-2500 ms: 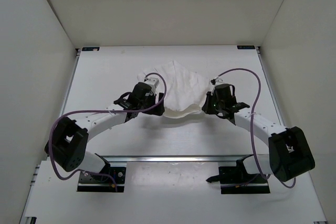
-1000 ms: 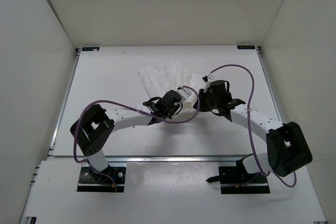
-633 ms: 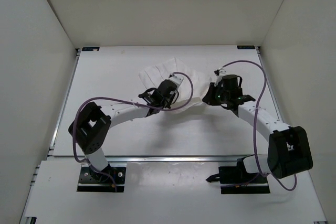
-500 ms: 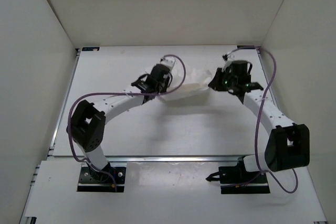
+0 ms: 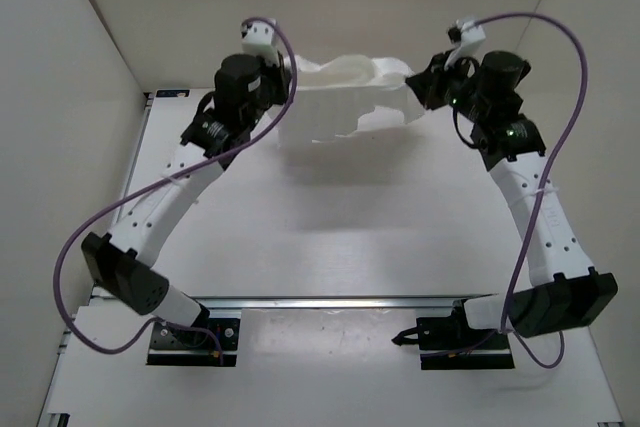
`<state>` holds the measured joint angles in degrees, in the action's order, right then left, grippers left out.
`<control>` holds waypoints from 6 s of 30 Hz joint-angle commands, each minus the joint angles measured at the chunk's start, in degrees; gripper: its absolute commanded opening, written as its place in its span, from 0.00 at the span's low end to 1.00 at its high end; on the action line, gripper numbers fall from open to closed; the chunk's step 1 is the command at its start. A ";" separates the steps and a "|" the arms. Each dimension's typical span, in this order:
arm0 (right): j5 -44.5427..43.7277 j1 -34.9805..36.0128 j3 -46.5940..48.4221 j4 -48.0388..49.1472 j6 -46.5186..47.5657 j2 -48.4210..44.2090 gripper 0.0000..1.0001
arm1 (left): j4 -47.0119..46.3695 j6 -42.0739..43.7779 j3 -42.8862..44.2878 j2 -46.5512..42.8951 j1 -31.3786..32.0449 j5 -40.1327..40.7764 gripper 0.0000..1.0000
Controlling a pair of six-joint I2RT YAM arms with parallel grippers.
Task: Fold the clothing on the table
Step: Flatten the skirt out
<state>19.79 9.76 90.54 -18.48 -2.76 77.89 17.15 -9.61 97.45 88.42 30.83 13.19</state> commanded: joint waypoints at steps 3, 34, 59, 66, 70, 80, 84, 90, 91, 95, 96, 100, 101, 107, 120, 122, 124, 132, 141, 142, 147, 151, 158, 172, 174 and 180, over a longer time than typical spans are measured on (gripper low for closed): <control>-6.17 -3.35 -21.50 -5.15 1.38 -5.62 0.00 | 6.40 -0.58 -27.69 -12.54 -3.24 2.54 0.00; 9.21 23.46 -25.51 1.09 -11.47 15.96 0.55 | 7.72 -6.56 -36.72 -10.11 -2.00 -1.76 0.00; 4.22 24.17 0.86 -12.98 -3.75 41.03 0.00 | 9.57 -7.71 -41.90 -14.77 -4.72 -2.90 0.00; -1.77 14.35 13.32 -20.10 0.65 41.65 0.00 | 9.04 -7.97 -40.23 -13.54 -3.41 -3.78 0.00; -2.65 8.45 15.46 -19.58 0.48 39.28 0.00 | 6.85 -8.94 -41.63 -13.89 -2.18 -6.77 0.00; -0.20 8.34 -8.94 -12.92 -3.47 27.42 0.41 | 5.71 -9.90 -48.13 -10.47 2.04 -13.19 0.00; -0.10 11.24 -18.45 -11.31 -6.80 17.92 0.43 | 4.48 -10.17 -49.90 -8.98 2.74 -13.98 0.00; -2.21 18.88 -26.19 -9.56 -9.71 7.56 0.45 | 3.51 -10.08 -50.51 -6.77 3.18 -14.60 0.00; -2.47 19.85 -27.69 -8.60 -10.41 7.02 0.45 | 3.42 -10.26 -50.25 -7.03 3.18 -15.12 0.00; -3.61 24.24 -29.02 -8.50 -10.16 8.06 0.46 | 3.07 -10.87 -49.47 -7.30 3.18 -15.47 0.00; -3.62 24.78 -29.37 -8.76 -9.72 8.33 0.46 | 2.98 -10.96 -48.94 -7.65 3.10 -15.82 0.00; -7.21 26.89 -30.07 -8.59 -8.49 12.89 0.46 | 2.72 -11.49 -47.18 -7.39 2.75 -15.65 0.00; -8.18 27.24 -30.16 -8.76 -8.31 14.30 0.46 | 2.80 -11.57 -46.74 -7.47 3.01 -15.74 0.00; -16.28 29.79 -26.12 -8.86 -8.49 19.84 0.51 | 2.80 -11.75 -46.21 -8.27 2.83 -16.44 0.00; -28.75 31.82 -21.19 -11.24 -10.33 27.76 0.28 | 2.19 -12.10 -48.67 -9.93 1.87 -16.53 0.00; -28.84 30.33 -22.16 -10.70 -10.50 26.70 0.01 | 2.28 -12.10 -48.50 -9.85 1.42 -16.88 0.00; -29.90 29.19 -22.86 -10.09 -11.38 24.60 0.00 | 2.28 -12.01 -48.58 -10.20 1.16 -16.53 0.00; -22.11 17.95 -28.73 -1.66 -14.36 7.65 0.00 | 3.33 -11.92 -48.15 -10.02 0.19 -16.18 0.00; -15.48 12.82 -44.48 2.31 -15.34 -3.97 0.00 | 3.50 -11.31 -48.67 -9.41 1.34 -16.79 0.00; -15.83 13.70 -46.14 2.31 -15.86 -4.32 0.00 | 3.51 -11.40 -48.76 -9.32 1.60 -16.88 0.00; -14.09 13.01 -52.03 3.98 -18.59 -8.26 0.38 | 4.29 -11.49 -48.93 -8.88 1.78 -17.67 0.00; -12.76 11.86 -53.81 4.86 -17.89 -10.21 0.50 | 4.03 -11.22 -49.02 -8.44 2.48 -18.20 0.00; -13.73 12.65 -51.26 7.75 -16.05 -11.71 0.57 | 4.13 -11.13 -49.02 -7.39 2.57 -18.73 0.00; -10.64 14.22 -48.80 9.79 -14.04 -9.43 0.60 | 3.77 -10.79 -49.55 -7.21 2.39 -19.08 0.00; -10.12 15.29 -48.79 9.08 -12.88 -8.37 0.60 | 3.60 -10.70 -49.46 -6.95 2.22 -19.43 0.00; -14.60 19.77 -47.92 8.29 -10.60 -6.53 0.61 | 3.33 -11.05 -49.99 -7.47 2.13 -19.52 0.00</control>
<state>8.69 27.94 39.62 -10.44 -16.08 70.41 20.93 -20.93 48.25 81.67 33.32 -5.23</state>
